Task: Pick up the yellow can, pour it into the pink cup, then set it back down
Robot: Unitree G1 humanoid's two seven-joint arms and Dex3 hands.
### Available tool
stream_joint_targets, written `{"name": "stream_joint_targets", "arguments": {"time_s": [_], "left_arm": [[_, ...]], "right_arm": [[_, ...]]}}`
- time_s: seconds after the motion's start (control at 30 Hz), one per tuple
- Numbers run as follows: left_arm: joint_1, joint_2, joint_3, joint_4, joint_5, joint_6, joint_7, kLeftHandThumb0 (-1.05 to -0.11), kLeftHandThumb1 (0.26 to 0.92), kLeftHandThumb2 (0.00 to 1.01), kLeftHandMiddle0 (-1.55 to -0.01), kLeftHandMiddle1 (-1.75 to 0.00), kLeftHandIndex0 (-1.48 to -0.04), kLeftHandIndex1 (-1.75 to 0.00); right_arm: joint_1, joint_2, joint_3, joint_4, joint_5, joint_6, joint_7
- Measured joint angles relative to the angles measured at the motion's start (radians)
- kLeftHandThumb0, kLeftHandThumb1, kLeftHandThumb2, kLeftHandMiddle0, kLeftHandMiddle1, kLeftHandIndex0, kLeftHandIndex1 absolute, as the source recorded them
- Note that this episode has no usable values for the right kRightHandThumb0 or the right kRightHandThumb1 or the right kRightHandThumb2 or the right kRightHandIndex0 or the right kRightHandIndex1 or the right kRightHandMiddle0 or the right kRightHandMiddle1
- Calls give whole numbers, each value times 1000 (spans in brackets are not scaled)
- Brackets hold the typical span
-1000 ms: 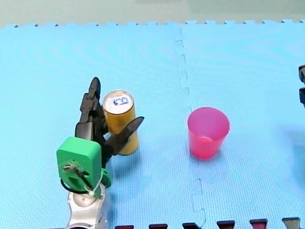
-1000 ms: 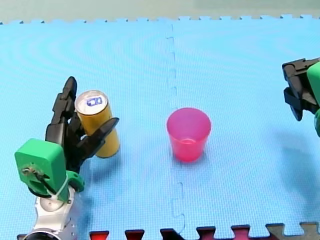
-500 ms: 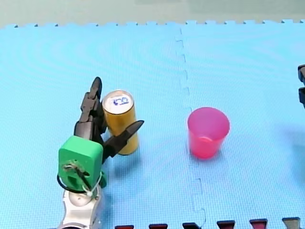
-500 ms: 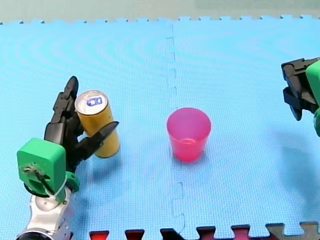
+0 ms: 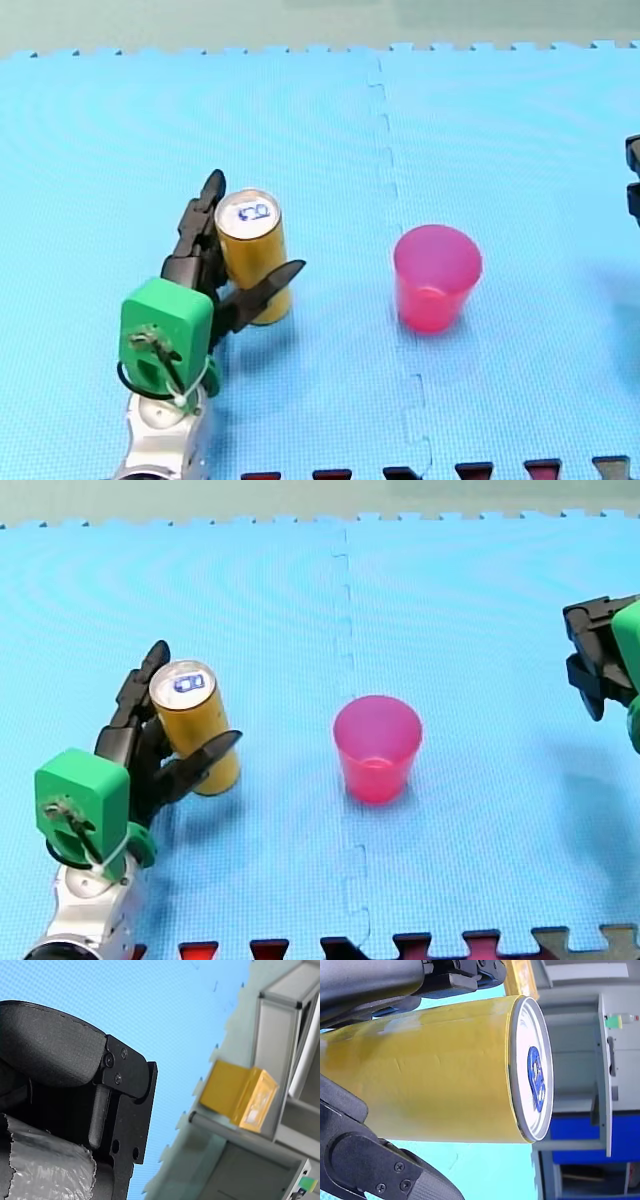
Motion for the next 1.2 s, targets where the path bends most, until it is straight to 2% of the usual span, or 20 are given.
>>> {"name": "stream_joint_targets", "arguments": {"time_s": [0.27, 0.73, 0.93, 1.2], "left_arm": [[5, -7, 33, -14, -69, 58, -81, -629, 657, 5, -233, -12, -182, -7], [10, -8, 43, -22, -84, 80, -104, -685, 674, 3, -254, -10, -200, -4], [15, -6, 39, -27, -83, 80, -107, -695, 679, 3, -261, -10, -204, -3], [22, 17, 6, -33, -26, 94, -89, -711, 680, 1, -268, -8, -210, -3]], "right_arm": [[0, 0, -4, 2, 2, -7, 1], [1, -1, -6, 2, 3, -8, 1], [2, -2, -5, 2, 2, -9, 2], [3, -2, 2, -1, -4, -11, 1]]}}
